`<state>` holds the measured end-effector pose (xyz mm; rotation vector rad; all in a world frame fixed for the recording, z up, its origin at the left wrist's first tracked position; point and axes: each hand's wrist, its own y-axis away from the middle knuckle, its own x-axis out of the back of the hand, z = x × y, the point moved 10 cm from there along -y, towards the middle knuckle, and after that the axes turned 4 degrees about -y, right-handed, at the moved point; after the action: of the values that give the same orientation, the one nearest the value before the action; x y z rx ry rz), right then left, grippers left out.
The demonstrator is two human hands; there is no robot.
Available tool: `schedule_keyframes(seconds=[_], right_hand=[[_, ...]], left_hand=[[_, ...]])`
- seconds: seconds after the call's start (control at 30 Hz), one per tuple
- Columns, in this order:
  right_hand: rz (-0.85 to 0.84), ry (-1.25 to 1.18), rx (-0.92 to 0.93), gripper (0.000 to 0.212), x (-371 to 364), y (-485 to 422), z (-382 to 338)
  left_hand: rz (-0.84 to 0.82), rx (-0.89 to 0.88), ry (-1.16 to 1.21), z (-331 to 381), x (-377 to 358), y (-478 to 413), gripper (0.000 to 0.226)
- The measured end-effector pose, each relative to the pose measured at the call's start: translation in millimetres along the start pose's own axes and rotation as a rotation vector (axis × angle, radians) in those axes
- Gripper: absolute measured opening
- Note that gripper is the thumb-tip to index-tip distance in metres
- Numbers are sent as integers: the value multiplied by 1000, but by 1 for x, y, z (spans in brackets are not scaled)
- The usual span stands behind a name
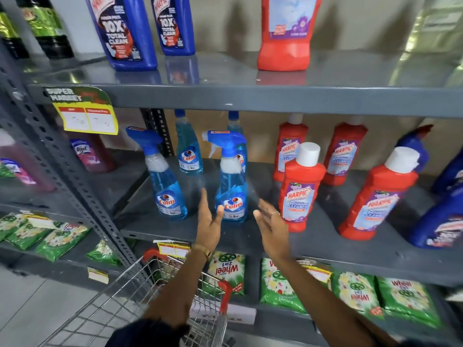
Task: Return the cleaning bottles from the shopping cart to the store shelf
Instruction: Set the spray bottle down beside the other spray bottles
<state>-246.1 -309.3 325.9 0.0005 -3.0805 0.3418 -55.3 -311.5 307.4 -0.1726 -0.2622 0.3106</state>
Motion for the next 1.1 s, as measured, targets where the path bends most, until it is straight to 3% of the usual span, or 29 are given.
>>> schedule_keyframes(seconds=[0.1, 0.17, 0.27, 0.33, 0.4, 0.47, 0.53, 0.6, 0.77, 0.97, 1.03, 1.1], right_hand=[[216, 70, 73, 12, 68, 40, -13], [436, 100, 121, 17, 128, 59, -19], [683, 281, 49, 66, 204, 60, -3], [701, 394, -83, 106, 236, 42, 16], [633, 404, -160, 125, 248, 21, 31], [572, 343, -162, 118, 250, 7, 39], [598, 338, -149, 90, 248, 6, 39], [661, 356, -130, 76, 248, 9, 37], [712, 360, -107, 76, 249, 11, 41], [615, 310, -76, 88, 246, 7, 43], [682, 230, -16, 98, 256, 20, 33], [873, 199, 69, 102, 286, 43, 21]], left_hand=[[241, -53, -180, 9, -1, 49, 72], [222, -163, -302, 23, -33, 80, 66], [35, -187, -445, 25, -96, 99, 77], [-24, -107, -408, 27, -123, 93, 95], [-33, -37, -293, 36, -138, 80, 110], [-40, 28, -204, 44, -153, 67, 120], [-30, 69, -170, 47, -164, 58, 124], [5, 81, -195, 47, -173, 53, 125], [69, 147, -297, 34, -181, 48, 111], [53, 137, -341, 27, -185, 41, 113], [38, 124, -345, 24, -185, 41, 118], [33, 103, -351, 23, -183, 39, 126]])
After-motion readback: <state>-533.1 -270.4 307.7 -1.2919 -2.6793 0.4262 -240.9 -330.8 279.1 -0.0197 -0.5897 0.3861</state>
